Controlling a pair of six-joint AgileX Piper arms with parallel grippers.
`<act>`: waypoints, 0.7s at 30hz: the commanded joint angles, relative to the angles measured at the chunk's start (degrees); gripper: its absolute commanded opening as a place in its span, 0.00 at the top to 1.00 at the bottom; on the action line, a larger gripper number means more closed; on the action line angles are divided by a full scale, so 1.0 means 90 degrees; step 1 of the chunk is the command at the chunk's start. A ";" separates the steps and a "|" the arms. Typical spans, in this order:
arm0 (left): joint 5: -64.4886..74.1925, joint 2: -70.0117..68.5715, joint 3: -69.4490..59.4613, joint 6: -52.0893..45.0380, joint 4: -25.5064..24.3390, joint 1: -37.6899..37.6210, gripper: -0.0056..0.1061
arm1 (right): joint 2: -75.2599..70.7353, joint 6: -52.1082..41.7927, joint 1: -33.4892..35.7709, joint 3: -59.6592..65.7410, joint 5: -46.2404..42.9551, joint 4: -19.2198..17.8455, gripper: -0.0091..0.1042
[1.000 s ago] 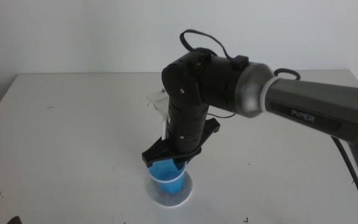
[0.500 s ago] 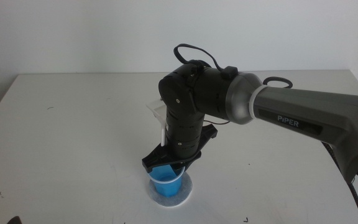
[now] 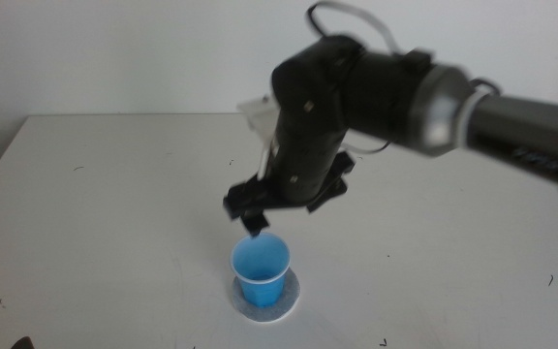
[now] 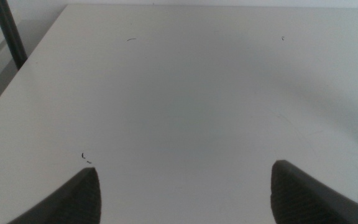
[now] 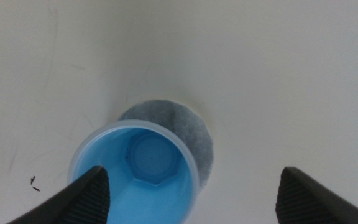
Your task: Place an empty cup on a cup mat.
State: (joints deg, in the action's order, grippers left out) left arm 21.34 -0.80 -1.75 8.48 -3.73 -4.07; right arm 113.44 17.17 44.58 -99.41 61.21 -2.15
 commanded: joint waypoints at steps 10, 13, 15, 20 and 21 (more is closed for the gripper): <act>-0.0426 -0.0019 0.0037 0.0069 -0.0002 0.0007 0.01 | -0.2352 0.0071 -0.1193 -0.0183 0.0572 -0.0689 0.22; -0.0426 -0.0019 0.0037 0.0069 -0.0002 0.0007 0.01 | -0.2805 0.0020 -0.1573 -0.0183 0.0680 -0.0687 0.22; -0.0426 -0.0019 0.0037 0.0069 -0.0002 0.0007 0.01 | -0.3129 0.0000 -0.1821 -0.0176 0.0730 -0.0680 0.22; -0.0426 -0.0019 0.0037 0.0069 -0.0002 0.0007 0.01 | -0.4021 -0.0071 -0.2531 0.0219 0.0601 -0.0680 0.22; -0.0426 -0.0019 0.0037 0.0069 -0.0002 0.0007 0.01 | -0.4211 -0.0085 -0.2724 0.0366 0.0510 -0.0673 0.22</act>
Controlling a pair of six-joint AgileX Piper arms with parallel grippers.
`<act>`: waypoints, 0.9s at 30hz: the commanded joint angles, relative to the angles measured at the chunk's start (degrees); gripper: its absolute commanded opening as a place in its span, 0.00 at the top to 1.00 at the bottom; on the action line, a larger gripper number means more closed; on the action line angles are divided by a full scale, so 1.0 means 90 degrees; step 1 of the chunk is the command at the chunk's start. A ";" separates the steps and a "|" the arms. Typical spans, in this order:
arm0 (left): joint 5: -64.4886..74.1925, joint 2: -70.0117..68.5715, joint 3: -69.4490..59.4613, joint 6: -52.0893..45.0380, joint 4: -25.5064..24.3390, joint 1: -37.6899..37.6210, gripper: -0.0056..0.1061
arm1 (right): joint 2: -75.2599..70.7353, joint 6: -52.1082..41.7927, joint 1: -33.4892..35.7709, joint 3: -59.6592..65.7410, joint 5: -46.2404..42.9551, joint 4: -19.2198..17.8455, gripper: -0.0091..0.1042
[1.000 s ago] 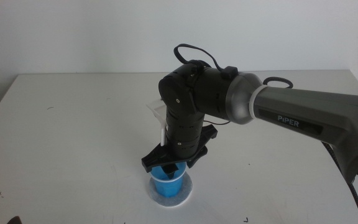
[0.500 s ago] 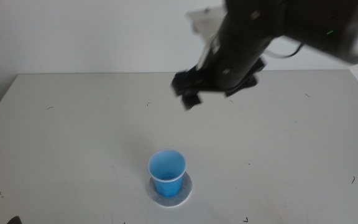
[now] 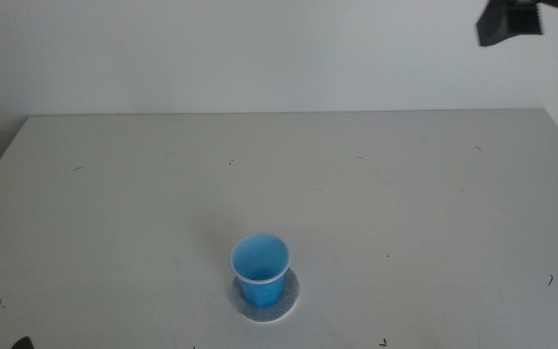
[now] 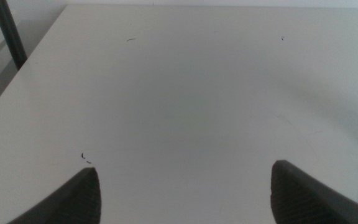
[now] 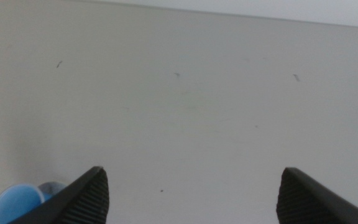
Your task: Place an empty cup on a cup mat.
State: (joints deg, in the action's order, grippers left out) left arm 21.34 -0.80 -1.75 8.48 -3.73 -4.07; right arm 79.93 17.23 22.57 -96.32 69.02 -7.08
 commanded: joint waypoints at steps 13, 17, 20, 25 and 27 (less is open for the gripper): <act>-0.0426 -0.0019 0.0037 0.0069 -0.0002 0.0007 0.01 | -0.3507 -0.0340 -0.1886 0.3089 -0.1565 0.0234 0.22; -0.0426 -0.0019 0.0037 0.0069 -0.0002 0.0007 0.01 | -0.4346 -0.0487 -0.1886 0.4127 -0.2142 0.0196 0.22; -0.0426 -0.0019 0.0037 0.0069 -0.0002 0.0007 0.01 | -0.5127 -0.0938 -0.1886 0.5159 -0.2965 0.0181 0.22; -0.0426 -0.0019 0.0037 0.0069 -0.0002 0.0007 0.01 | -0.6345 -0.1179 -0.1886 0.6520 -0.3970 0.0181 0.22; -0.0426 -0.0019 0.0037 0.0069 -0.0002 0.0007 0.01 | -0.6745 -0.1150 -0.1886 0.7020 -0.4349 0.0181 0.22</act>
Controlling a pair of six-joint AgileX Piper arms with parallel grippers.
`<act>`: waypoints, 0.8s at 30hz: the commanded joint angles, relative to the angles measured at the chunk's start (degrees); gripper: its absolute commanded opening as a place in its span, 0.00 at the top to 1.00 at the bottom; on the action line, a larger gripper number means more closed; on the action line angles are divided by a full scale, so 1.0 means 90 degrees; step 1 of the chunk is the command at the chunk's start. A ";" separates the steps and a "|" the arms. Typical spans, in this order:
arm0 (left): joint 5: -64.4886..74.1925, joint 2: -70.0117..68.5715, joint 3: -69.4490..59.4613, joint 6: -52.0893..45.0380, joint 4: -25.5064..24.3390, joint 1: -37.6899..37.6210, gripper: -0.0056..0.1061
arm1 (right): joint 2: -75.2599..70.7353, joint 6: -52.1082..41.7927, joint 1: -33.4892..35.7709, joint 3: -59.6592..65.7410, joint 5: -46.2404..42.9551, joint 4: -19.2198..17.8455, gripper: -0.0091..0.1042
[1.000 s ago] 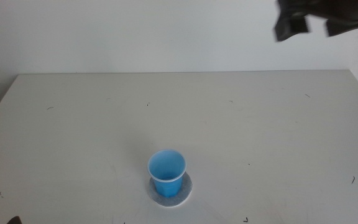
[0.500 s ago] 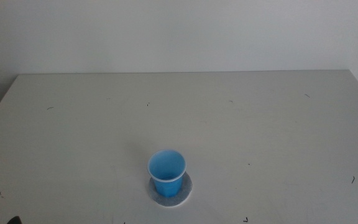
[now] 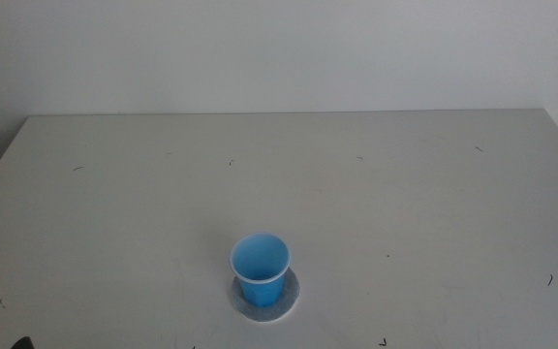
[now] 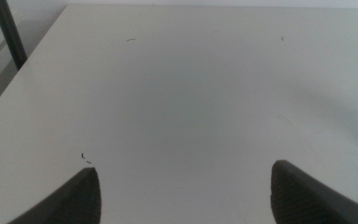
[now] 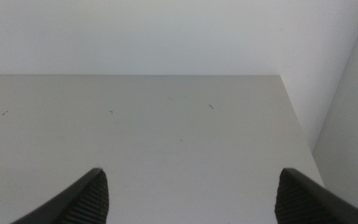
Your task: Place an empty cup on a cup mat.
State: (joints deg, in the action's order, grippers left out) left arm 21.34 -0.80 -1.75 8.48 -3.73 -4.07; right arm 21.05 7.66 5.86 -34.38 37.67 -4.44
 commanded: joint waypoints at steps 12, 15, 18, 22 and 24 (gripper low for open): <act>-0.0426 -0.0019 0.0037 0.0069 -0.0002 0.0007 0.01 | -0.1638 -0.0071 -0.0030 0.1986 -0.1871 -0.0405 0.17; -0.0426 -0.0019 0.0037 0.0069 -0.0002 0.0007 0.01 | -0.1841 -0.0071 -0.0030 0.2356 -0.1864 -0.0448 0.17; -0.0426 -0.0019 0.0037 0.0069 -0.0002 0.0007 0.01 | -0.2110 -0.0071 -0.0030 0.2666 -0.1858 -0.0453 0.17; -0.0426 -0.0019 0.0037 0.0069 -0.0002 0.0007 0.01 | -0.2532 -0.0071 -0.0030 0.3054 -0.1864 -0.0453 0.17; -0.0426 -0.0019 0.0037 0.0069 -0.0002 0.0007 0.01 | -0.2577 -0.0071 -0.0030 0.3181 -0.1870 -0.0453 0.17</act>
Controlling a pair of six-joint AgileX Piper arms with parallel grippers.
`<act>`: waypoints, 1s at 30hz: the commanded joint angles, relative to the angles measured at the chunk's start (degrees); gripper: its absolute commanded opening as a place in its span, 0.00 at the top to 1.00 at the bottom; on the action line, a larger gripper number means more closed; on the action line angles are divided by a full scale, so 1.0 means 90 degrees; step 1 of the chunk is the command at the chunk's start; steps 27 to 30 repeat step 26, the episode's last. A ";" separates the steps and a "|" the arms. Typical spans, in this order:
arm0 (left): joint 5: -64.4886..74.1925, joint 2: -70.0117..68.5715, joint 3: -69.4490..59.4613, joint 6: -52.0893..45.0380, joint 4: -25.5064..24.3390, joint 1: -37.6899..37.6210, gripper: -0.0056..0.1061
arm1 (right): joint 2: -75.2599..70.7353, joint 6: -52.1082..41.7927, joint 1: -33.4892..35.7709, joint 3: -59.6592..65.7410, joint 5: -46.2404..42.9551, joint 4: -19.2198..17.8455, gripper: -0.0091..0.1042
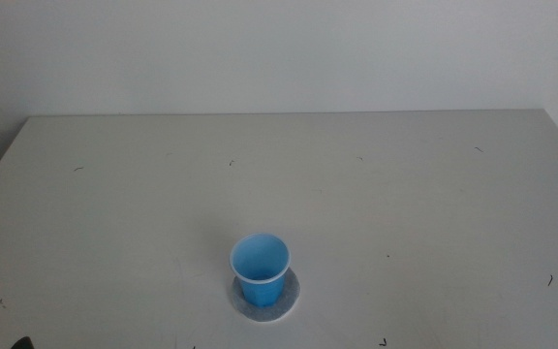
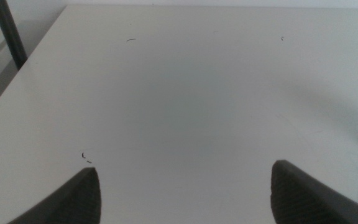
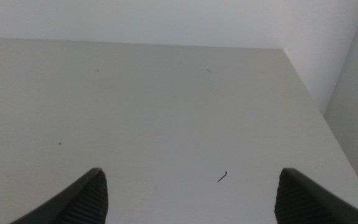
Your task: Place an empty cup on a cup mat.
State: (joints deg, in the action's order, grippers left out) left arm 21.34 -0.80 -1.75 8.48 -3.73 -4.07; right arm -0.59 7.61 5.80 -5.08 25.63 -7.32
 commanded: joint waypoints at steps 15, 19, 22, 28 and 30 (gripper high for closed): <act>-0.0426 -0.0019 0.0037 0.0069 -0.0002 0.0007 0.01 | -0.0173 -0.0066 -0.0023 0.0707 -0.0998 -0.0208 0.17; -0.0426 -0.0019 0.0037 0.0069 -0.0002 0.0007 0.01 | -0.0173 -0.0066 -0.0023 0.0707 -0.0999 -0.0272 0.17; -0.0426 -0.0019 0.0037 0.0069 -0.0002 0.0007 0.01 | -0.0173 -0.0066 -0.0023 0.0707 -0.0999 -0.0272 0.17; -0.0426 -0.0019 0.0037 0.0069 -0.0002 0.0007 0.01 | -0.0173 -0.0066 -0.0023 0.0707 -0.0977 -0.0273 0.17; -0.0426 -0.0019 0.0037 0.0069 -0.0002 0.0007 0.01 | -0.0173 -0.0066 -0.0023 0.0707 -0.0977 -0.0273 0.17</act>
